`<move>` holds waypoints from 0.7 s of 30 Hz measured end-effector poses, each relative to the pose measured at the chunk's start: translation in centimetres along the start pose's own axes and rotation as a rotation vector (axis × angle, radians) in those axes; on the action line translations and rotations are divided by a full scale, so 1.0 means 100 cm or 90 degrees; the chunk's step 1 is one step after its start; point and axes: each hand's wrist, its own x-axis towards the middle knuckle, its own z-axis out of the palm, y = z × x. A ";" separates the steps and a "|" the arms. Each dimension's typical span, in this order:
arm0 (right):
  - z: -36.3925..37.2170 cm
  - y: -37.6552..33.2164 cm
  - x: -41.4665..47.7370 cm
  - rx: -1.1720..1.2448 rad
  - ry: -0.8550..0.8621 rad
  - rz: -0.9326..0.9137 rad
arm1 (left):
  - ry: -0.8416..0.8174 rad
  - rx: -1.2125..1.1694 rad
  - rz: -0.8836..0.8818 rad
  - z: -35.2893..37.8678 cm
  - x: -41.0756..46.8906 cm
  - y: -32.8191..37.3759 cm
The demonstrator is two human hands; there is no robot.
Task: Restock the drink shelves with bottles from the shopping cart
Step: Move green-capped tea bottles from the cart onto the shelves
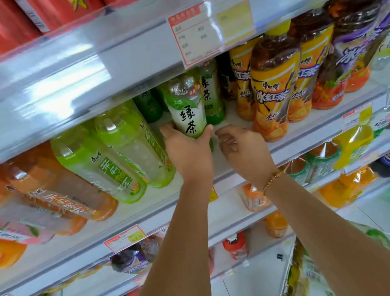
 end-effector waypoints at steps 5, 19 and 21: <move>-0.002 0.017 0.000 -0.205 -0.058 -0.054 | 0.053 -0.039 -0.002 0.028 0.024 -0.013; 0.020 0.007 0.033 -0.222 -0.198 0.060 | 0.012 0.021 0.012 0.034 0.056 -0.026; 0.026 0.011 0.037 -0.217 -0.186 0.078 | 0.033 0.006 -0.010 0.040 0.062 -0.026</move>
